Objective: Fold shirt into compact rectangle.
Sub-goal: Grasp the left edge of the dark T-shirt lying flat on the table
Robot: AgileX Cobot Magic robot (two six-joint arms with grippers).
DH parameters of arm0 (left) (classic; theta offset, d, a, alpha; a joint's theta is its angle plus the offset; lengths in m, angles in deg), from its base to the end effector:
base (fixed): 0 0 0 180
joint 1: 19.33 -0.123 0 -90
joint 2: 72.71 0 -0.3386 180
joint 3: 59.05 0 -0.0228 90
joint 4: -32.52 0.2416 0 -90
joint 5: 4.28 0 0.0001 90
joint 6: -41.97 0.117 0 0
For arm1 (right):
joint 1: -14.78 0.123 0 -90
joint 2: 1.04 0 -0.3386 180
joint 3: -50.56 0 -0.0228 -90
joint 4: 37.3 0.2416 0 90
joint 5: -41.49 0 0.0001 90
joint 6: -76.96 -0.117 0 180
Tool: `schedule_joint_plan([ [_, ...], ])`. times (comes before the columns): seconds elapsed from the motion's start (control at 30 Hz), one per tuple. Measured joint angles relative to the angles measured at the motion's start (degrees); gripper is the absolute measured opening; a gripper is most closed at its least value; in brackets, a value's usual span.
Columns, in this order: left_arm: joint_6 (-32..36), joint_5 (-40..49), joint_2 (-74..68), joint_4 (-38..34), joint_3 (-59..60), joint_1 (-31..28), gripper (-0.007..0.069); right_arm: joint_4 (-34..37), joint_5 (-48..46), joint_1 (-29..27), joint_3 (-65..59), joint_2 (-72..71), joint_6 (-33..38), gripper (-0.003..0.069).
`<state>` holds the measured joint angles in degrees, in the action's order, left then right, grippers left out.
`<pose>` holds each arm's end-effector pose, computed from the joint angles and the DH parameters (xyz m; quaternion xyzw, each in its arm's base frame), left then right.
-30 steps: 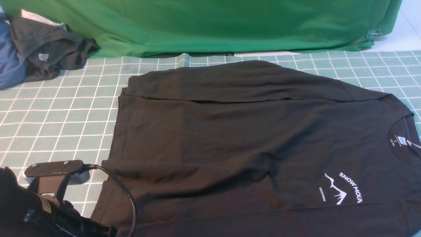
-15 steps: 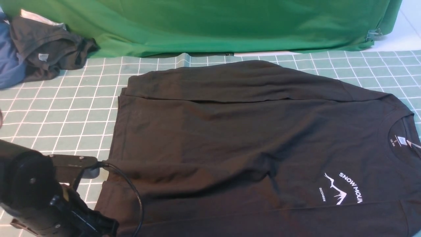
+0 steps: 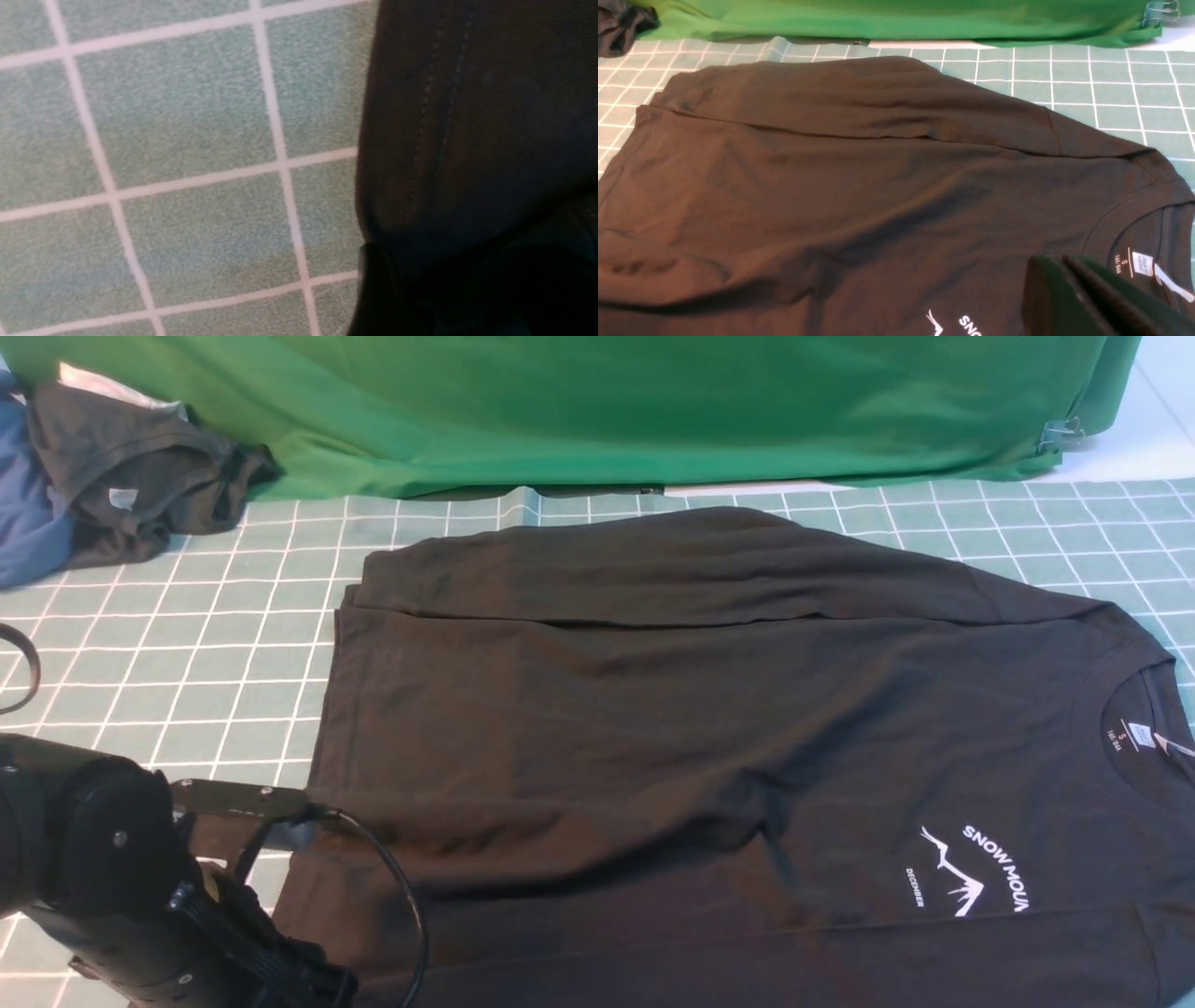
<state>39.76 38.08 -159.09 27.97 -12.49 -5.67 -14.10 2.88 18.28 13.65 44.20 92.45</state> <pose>0.1741 -0.0488 0.1966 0.0715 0.9962 -0.0333 0.0367 0.0955 0.0347 0.3649 -0.0669 0.8522 0.1352 0.5010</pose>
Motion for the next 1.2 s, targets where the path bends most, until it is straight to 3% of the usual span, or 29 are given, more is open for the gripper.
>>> schedule_joint_plan([
  [0.8, 4.7, 5.9, -0.1, -0.6, -5.6, 0.0, 0.0412, 0.1, 0.5, 0.0, 0.0, 0.0, 0.0, 0.0029],
  [1.2, 6.0, 2.2, -0.1, -1.5, -3.4, 0.0, 0.0412, 0.1, 0.6, 0.0, 0.0, 0.0, 0.0, 0.0029],
])
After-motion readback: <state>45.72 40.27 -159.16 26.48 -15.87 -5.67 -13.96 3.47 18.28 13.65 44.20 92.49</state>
